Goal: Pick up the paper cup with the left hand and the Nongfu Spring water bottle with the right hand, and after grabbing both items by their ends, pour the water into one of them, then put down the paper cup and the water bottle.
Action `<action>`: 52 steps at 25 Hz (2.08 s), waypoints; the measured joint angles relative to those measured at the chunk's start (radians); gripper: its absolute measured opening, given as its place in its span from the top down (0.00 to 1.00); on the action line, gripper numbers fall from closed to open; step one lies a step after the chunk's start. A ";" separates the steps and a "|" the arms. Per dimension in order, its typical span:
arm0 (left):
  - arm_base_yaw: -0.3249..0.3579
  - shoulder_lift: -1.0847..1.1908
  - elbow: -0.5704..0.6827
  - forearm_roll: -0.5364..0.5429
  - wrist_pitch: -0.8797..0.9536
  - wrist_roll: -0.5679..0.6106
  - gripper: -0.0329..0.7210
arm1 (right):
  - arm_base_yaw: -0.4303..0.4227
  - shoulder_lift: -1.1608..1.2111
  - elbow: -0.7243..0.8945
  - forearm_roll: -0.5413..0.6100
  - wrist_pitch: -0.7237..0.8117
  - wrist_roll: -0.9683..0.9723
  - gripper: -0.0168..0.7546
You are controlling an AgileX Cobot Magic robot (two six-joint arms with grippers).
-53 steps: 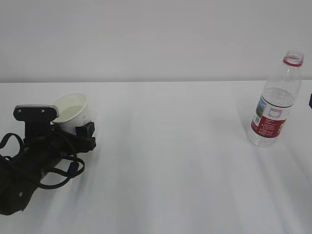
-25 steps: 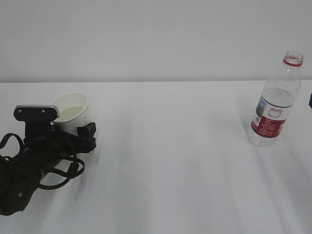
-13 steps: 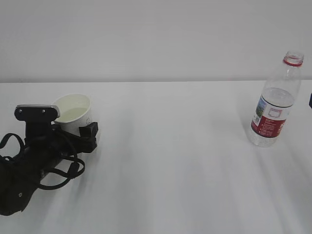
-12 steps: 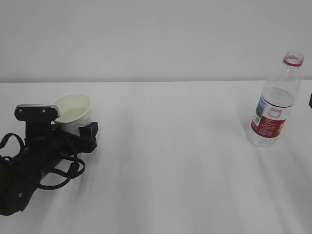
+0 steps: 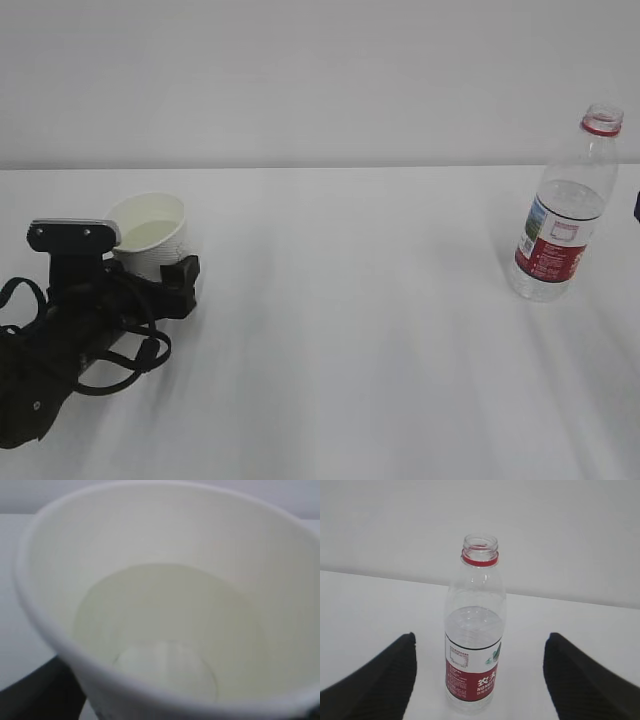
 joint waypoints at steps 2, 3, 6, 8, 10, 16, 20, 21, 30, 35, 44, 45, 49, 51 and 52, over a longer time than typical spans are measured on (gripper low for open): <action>0.000 -0.002 0.011 0.000 0.000 0.000 0.05 | 0.000 0.000 0.000 0.000 0.000 -0.001 0.21; 0.000 -0.002 0.018 0.000 -0.002 0.000 0.05 | 0.000 0.000 0.000 0.000 0.000 -0.001 0.21; 0.000 -0.002 0.026 0.002 -0.004 0.000 0.05 | 0.000 0.000 0.000 0.000 0.000 -0.001 0.21; 0.000 -0.002 0.028 0.004 -0.004 0.000 0.05 | 0.000 0.000 0.000 0.000 0.000 -0.001 0.21; 0.000 -0.002 0.028 0.006 -0.006 0.000 0.05 | 0.000 0.000 0.000 0.000 0.000 -0.002 0.21; -0.026 -0.002 0.028 0.011 -0.006 -0.005 0.06 | 0.000 0.000 0.000 0.000 0.000 -0.016 0.21; -0.055 -0.002 0.028 -0.014 -0.006 -0.006 0.07 | 0.000 0.000 0.000 0.000 0.000 -0.028 0.21; -0.059 -0.002 0.028 -0.024 -0.006 -0.006 0.07 | 0.000 0.000 0.000 -0.002 0.000 -0.038 0.21; -0.070 -0.036 0.078 -0.061 -0.006 -0.006 0.07 | 0.000 0.000 0.000 -0.010 0.000 -0.070 0.21; -0.070 -0.075 0.115 -0.057 -0.006 -0.006 0.07 | 0.000 0.000 0.000 -0.011 0.000 -0.070 0.21; -0.077 -0.134 0.175 -0.049 -0.006 -0.006 0.11 | 0.000 0.000 0.000 -0.011 0.000 -0.070 0.21; -0.077 -0.142 0.181 -0.049 -0.006 -0.006 0.12 | 0.000 0.000 0.000 -0.011 0.000 -0.070 0.21; -0.077 -0.155 0.188 -0.048 -0.008 -0.006 0.16 | 0.000 0.000 0.000 -0.011 0.000 -0.070 0.21; -0.077 -0.155 0.188 -0.047 -0.008 -0.006 0.17 | 0.000 0.000 0.000 -0.011 -0.004 -0.070 0.21; -0.077 -0.155 0.188 -0.047 -0.008 -0.006 0.18 | 0.000 0.000 0.000 -0.011 -0.016 -0.070 0.21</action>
